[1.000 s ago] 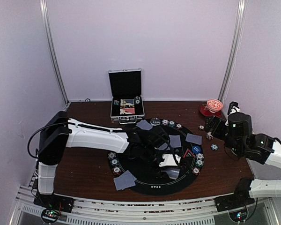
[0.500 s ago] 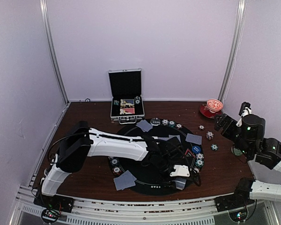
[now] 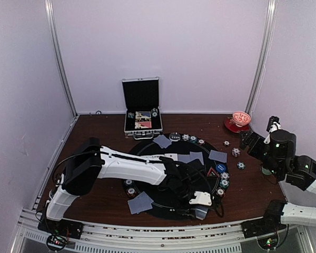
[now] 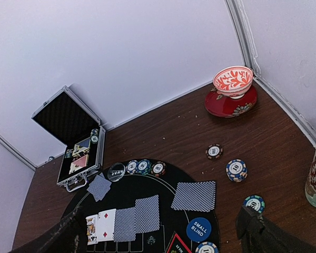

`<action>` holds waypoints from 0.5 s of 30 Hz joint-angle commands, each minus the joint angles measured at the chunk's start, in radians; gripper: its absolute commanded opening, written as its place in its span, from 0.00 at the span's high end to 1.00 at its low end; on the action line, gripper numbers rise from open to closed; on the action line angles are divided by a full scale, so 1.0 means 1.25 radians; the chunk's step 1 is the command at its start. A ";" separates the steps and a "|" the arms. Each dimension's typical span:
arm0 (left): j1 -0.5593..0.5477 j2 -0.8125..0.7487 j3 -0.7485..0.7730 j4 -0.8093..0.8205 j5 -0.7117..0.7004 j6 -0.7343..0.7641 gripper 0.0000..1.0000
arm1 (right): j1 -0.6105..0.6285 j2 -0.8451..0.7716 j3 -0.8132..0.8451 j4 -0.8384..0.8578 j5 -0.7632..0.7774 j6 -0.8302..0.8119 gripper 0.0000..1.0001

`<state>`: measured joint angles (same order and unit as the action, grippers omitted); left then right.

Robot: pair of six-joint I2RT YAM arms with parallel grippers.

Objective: Distribute texas hold em gaming equipment
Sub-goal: Place the face-down deck piles in the corner of the board.

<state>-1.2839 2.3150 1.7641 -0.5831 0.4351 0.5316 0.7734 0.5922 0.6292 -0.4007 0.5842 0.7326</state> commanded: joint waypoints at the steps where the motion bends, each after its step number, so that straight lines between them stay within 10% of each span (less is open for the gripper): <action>1: -0.013 -0.006 -0.027 -0.045 0.011 0.012 0.43 | -0.004 0.003 -0.007 -0.002 -0.005 0.001 0.00; 10: -0.012 -0.014 -0.022 -0.043 -0.012 0.005 0.06 | -0.003 0.016 -0.005 0.004 -0.016 0.000 0.00; 15: -0.012 -0.062 -0.034 -0.043 -0.027 0.000 0.02 | -0.003 0.019 0.004 -0.002 -0.004 -0.004 0.00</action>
<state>-1.2980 2.2990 1.7515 -0.6064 0.4358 0.5407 0.7734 0.6140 0.6289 -0.4004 0.5724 0.7322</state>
